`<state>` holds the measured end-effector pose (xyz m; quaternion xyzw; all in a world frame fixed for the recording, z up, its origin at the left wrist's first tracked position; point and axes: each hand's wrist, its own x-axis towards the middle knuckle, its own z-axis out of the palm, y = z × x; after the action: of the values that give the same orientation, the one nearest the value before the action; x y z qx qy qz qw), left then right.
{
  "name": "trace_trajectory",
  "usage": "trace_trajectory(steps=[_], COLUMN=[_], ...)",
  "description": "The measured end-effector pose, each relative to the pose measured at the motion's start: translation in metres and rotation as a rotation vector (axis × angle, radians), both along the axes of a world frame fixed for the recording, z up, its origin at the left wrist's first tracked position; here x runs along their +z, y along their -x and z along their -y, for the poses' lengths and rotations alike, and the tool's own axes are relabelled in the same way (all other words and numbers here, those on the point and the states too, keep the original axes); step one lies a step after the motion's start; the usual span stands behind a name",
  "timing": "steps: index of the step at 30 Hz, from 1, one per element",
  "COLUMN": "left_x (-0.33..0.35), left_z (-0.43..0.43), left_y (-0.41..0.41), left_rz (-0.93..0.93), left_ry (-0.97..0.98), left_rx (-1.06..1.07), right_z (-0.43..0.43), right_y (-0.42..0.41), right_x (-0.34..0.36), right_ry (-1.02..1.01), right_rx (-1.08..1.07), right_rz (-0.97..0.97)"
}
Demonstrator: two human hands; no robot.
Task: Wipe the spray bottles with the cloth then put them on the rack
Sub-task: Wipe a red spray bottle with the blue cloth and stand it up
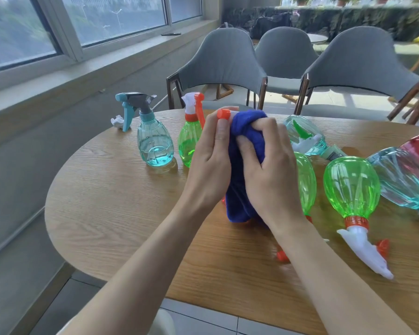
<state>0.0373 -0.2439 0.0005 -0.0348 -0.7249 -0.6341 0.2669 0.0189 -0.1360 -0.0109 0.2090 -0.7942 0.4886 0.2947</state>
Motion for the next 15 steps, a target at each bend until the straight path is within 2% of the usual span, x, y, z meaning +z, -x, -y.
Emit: trace_trajectory(steps=[3,10,15], left_x=[-0.002,0.001,-0.002], left_z=[-0.003,-0.006,-0.007], left_y=[0.001,-0.002,-0.002], left_rz=[0.002,-0.023,-0.010], left_ry=[0.052,0.095,0.096], left_rx=[-0.021,0.015,-0.008], right_z=[-0.008,-0.001,-0.011], right_y=[0.007,-0.005,0.007], right_x=[0.004,0.008,0.007], right_ry=[0.104,-0.008,0.096], right_rx=[0.004,0.025,0.034], right_rz=[0.091,-0.045,0.110])
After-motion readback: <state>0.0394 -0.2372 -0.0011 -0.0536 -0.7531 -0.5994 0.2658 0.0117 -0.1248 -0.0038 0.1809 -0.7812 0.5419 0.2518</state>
